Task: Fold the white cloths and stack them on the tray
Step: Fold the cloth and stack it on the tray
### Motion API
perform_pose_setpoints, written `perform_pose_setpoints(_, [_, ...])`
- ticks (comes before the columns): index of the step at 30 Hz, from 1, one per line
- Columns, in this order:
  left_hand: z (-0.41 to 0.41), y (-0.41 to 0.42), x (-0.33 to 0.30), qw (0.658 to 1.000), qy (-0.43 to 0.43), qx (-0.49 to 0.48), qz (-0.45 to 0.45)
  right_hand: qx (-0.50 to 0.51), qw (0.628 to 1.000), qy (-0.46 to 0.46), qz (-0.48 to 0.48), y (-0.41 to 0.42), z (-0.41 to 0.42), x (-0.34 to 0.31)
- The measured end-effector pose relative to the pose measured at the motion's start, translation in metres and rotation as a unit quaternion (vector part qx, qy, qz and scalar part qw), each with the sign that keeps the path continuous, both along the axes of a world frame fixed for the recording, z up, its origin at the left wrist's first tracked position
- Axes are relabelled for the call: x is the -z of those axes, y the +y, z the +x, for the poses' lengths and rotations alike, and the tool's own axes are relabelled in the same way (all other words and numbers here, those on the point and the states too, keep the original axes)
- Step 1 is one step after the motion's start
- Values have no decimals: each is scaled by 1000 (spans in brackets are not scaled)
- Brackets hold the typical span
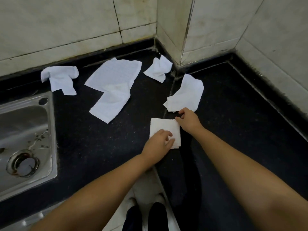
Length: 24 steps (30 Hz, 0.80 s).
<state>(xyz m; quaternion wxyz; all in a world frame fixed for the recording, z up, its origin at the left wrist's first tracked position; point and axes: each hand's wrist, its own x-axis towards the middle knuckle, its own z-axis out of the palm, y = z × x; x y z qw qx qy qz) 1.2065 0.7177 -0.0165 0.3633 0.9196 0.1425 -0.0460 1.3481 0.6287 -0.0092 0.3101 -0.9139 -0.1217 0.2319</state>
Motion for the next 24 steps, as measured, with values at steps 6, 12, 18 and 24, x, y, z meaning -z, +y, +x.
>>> perform_pose_setpoints(6, [11, 45, -2, 980, 62, -183, 38, 30, 994, 39, -99, 0, -24, -1])
perform_pose_setpoints(12, [14, 40, 8, 976, 142, -165, 28, 52, 988, 54, -137, 11, -45, 5])
perform_pose_setpoints(18, [13, 46, -8, 950, 69, -254, -170, 93, 992, 84, 30, 1, -56, 2])
perform_pose_setpoints(24, [17, 40, -42, 874, 39, -243, -420, 220, 925, 163, 262, -24, -65, -33])
